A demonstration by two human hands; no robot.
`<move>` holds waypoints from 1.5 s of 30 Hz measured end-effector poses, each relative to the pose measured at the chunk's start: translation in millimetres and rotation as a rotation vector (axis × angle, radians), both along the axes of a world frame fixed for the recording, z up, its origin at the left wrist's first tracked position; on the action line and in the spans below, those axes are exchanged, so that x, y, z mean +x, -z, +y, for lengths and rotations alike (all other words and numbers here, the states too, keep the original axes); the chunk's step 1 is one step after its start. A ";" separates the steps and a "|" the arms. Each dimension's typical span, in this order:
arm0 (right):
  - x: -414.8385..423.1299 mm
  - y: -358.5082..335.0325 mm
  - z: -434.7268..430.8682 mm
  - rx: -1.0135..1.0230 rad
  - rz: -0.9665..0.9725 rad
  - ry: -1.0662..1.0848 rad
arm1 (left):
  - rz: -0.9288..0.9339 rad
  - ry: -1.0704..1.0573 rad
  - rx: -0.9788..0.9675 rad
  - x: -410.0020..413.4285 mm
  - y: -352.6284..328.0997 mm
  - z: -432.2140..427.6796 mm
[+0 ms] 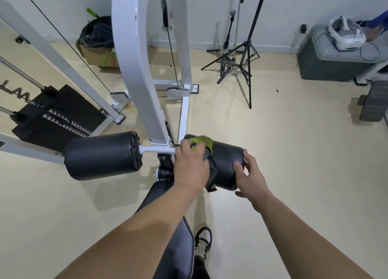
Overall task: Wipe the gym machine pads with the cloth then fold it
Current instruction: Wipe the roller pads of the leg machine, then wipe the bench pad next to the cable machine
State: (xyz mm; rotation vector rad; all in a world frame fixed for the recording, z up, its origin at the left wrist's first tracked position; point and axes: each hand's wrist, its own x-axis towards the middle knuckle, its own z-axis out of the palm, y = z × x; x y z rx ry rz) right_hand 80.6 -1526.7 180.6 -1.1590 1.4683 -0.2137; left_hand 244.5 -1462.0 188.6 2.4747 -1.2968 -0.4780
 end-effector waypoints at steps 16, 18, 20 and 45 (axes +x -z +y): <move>117.8 -81.0 224.0 0.443 -0.024 -0.186 | 0.739 -0.530 -0.235 50.4 -116.3 280.1; 156.1 -110.0 281.2 0.430 -0.090 -0.340 | 0.762 -0.695 -0.327 73.4 -129.7 340.8; 187.3 -135.4 332.6 0.442 -0.134 -0.461 | 0.816 -0.825 -0.408 93.2 -142.6 401.0; 506.7 -175.7 958.5 0.362 -0.031 -1.708 | 0.454 -1.935 -0.823 215.9 -173.3 1008.4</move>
